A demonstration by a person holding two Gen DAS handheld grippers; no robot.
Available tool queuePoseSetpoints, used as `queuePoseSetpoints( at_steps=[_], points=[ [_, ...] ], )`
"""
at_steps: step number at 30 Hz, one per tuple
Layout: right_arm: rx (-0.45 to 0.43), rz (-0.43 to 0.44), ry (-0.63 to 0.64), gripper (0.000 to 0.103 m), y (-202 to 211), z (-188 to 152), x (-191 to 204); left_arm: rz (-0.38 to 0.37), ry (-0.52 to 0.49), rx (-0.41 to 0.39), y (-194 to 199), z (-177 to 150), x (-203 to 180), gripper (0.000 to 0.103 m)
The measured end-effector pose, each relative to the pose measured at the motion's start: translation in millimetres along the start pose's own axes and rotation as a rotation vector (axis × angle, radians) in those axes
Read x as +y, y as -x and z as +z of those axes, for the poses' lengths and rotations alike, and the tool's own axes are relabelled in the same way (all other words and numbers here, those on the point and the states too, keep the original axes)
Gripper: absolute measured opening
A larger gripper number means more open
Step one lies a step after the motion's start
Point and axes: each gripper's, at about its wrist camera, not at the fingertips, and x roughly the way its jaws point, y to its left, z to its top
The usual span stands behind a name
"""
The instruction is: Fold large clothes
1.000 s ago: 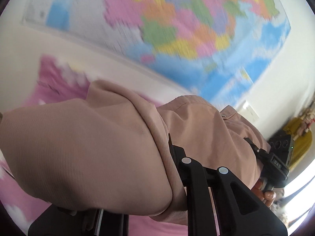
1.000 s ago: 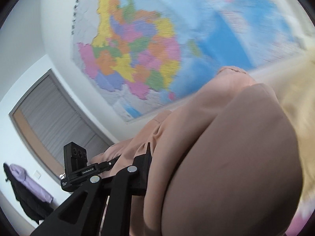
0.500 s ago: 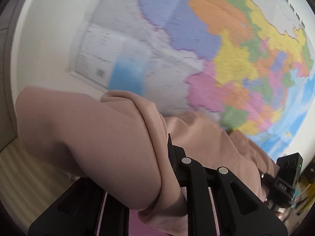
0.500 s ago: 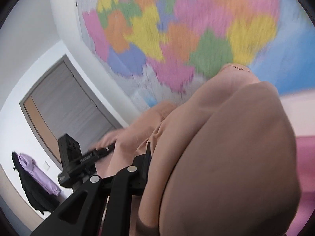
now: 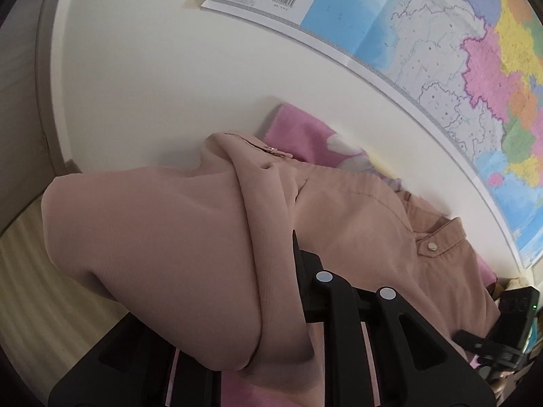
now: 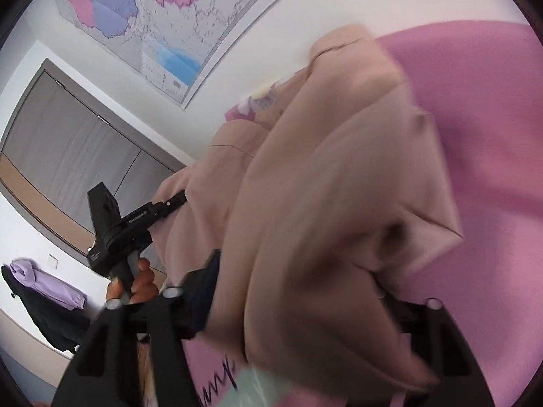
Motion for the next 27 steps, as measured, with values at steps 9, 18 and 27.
queuePoseSetpoints(
  at_steps=[9, 18, 27],
  points=[
    [-0.028, 0.004, -0.062, 0.007, 40.1, -10.1, -21.7, 0.033, 0.003, 0.038, -1.1, -3.3, 3.0, 0.026],
    [0.059, -0.099, 0.001, 0.017, 36.9, -19.7, -9.0, 0.282, -0.158, 0.084, 8.4, -14.3, -22.3, 0.061],
    [-0.009, -0.266, 0.179, 0.039, 72.4, -23.9, 16.0, 0.299, -0.18, -0.011, 70.7, -41.6, -37.0, 0.092]
  ],
)
